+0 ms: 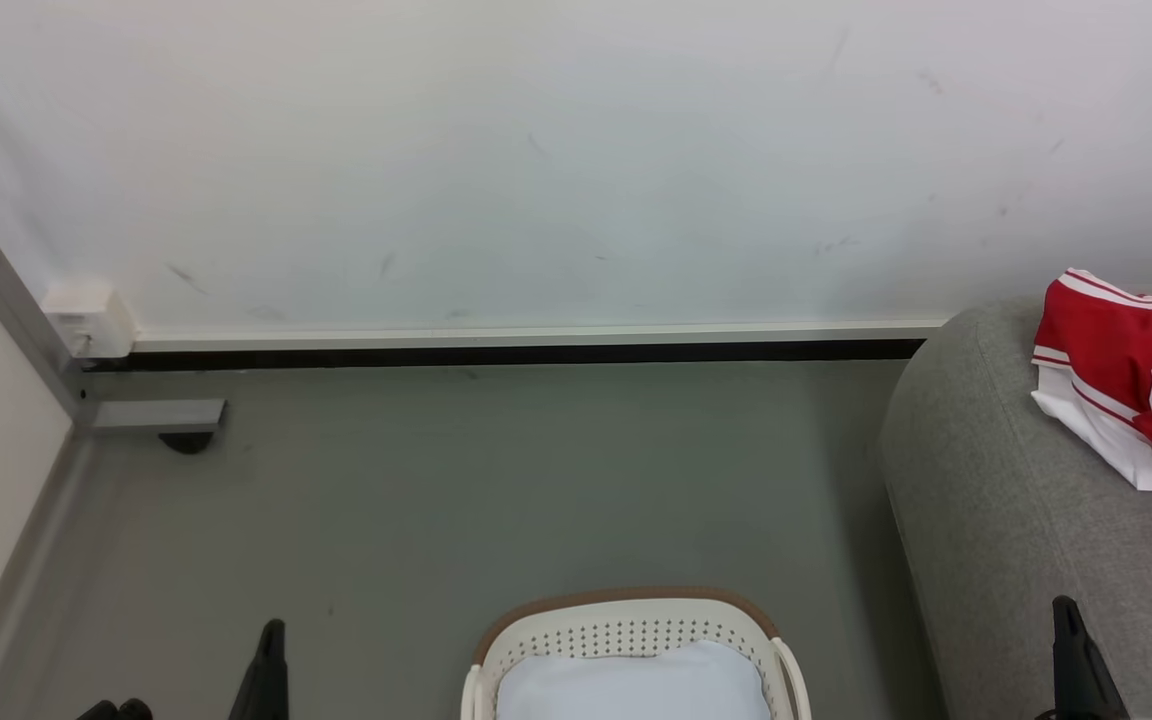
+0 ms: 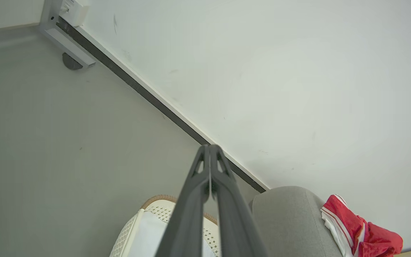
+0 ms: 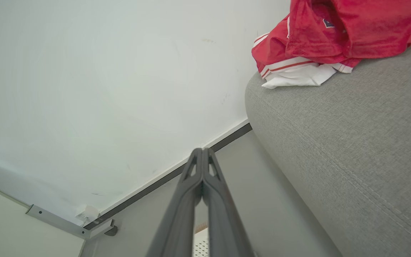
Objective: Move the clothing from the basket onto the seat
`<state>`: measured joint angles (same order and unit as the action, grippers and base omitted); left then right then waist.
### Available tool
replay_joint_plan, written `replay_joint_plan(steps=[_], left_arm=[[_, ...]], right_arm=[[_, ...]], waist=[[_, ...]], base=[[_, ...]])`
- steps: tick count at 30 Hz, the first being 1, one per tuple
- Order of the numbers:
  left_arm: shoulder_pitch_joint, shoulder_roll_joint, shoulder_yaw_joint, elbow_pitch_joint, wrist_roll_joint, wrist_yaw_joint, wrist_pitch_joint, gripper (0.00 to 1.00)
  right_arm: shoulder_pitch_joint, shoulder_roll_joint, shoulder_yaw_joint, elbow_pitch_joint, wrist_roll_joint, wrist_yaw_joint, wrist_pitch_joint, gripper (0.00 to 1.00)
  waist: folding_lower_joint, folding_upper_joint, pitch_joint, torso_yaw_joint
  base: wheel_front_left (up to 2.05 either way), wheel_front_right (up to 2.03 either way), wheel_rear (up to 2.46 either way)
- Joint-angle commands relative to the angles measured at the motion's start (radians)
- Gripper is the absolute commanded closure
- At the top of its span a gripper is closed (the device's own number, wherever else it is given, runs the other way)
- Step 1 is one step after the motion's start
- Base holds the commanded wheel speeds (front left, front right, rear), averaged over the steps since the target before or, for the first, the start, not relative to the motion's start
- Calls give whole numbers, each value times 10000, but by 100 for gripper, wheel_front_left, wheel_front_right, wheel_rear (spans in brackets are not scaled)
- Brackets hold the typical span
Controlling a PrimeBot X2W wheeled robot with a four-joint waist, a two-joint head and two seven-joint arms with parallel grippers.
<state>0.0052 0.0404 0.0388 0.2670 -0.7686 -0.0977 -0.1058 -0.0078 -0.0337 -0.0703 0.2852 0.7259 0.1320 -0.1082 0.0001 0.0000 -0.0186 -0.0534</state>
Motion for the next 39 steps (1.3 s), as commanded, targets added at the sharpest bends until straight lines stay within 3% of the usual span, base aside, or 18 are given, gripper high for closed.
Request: replay_joint_plan(steps=[1,39], left_arm=[[-249,67,83,-144,-443,-56,90,100],[-746,104,444,-193,-4596,-208,1203,100]], right_arm=[[-297,-101,-51,-184,466,-7,103,100],[-704,-162,-257,-311,4830,-13,1214,100]], waist=[[-1,0,5,13],[-1,0,94,233]], base=[[0,0,0],[0,0,0]])
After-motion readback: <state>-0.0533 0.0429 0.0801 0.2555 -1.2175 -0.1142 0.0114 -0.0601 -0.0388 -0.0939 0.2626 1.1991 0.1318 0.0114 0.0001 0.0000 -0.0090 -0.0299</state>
